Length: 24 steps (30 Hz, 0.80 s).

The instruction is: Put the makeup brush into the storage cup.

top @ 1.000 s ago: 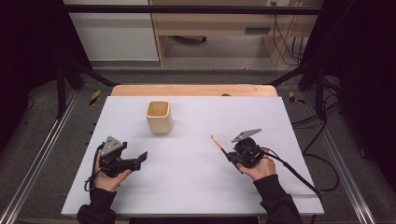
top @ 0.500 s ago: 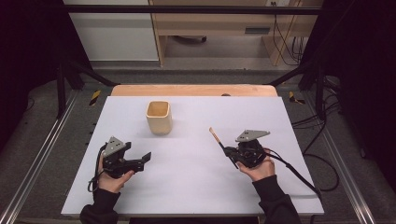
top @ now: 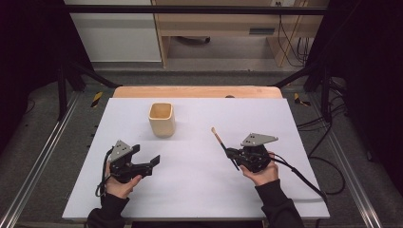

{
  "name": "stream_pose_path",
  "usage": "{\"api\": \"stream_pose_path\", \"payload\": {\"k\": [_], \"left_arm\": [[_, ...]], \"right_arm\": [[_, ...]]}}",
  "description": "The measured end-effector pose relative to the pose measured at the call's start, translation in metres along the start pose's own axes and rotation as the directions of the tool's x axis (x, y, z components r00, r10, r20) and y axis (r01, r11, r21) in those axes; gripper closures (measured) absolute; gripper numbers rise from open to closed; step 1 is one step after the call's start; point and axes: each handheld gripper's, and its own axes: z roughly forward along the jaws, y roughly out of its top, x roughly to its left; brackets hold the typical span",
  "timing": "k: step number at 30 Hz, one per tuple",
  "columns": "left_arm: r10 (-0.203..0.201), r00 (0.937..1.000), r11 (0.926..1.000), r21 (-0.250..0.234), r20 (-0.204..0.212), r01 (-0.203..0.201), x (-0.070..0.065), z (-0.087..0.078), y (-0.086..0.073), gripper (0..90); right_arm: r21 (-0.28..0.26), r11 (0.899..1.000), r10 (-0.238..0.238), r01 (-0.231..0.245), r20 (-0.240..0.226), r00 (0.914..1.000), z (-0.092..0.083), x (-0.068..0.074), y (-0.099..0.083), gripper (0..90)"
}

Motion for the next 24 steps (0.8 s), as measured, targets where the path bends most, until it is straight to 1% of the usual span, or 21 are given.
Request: {"api": "stream_pose_path", "payload": {"k": [4,13,18,24], "left_arm": [[-0.005,0.9999,1.0,-0.007,0.015,0.006,-0.004,0.001,0.001,9.5],[-0.019,0.9992,0.9994,-0.029,0.035,0.02,-0.014,0.004,0.004,9.7],[-0.017,0.9988,0.9991,-0.037,0.046,0.019,-0.02,0.008,0.006,9.8],[-0.016,0.9976,0.9984,-0.054,0.067,0.02,-0.03,0.013,0.013,10.2]], "right_arm": [[-0.022,1.0,-0.009,0.009,-0.007,0.9999,0.0,0.001,0.0,83.8],[-0.049,0.999,-0.014,0.013,-0.02,0.9997,0.0,0.003,-0.001,83.8],[-0.053,0.998,-0.015,0.014,-0.023,0.9996,0.001,0.004,-0.002,83.9],[-0.059,0.998,-0.021,0.019,-0.024,0.9995,0.002,0.005,-0.002,83.8]]}}
